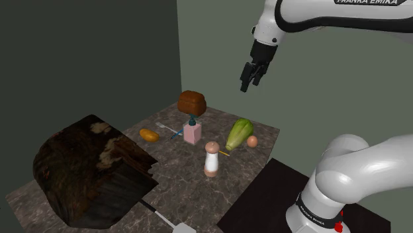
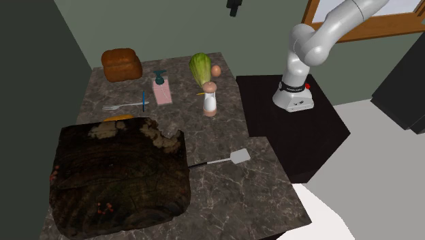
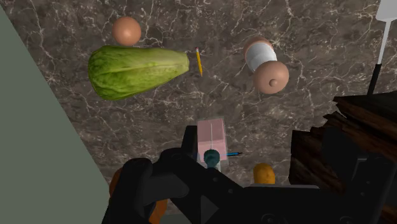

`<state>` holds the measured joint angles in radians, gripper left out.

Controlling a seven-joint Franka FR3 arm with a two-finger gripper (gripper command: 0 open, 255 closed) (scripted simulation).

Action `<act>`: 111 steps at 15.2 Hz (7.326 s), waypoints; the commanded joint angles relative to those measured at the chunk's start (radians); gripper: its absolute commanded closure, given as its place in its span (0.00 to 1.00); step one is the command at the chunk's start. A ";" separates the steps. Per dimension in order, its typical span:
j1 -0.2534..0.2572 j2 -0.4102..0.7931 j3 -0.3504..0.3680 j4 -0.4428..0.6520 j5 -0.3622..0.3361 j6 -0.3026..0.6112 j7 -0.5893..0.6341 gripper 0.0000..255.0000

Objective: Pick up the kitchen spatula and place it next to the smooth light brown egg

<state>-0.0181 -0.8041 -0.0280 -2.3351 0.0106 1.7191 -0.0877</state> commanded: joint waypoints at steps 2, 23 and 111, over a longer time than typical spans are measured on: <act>0.006 0.004 0.013 -0.022 0.009 0.023 0.012 0.00; 0.148 0.388 0.310 -0.230 0.169 0.566 0.257 0.00; 0.168 0.584 0.401 -0.274 0.249 0.749 0.225 1.00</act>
<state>0.1534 -0.1886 0.3889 -2.5820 0.2425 2.4751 0.1718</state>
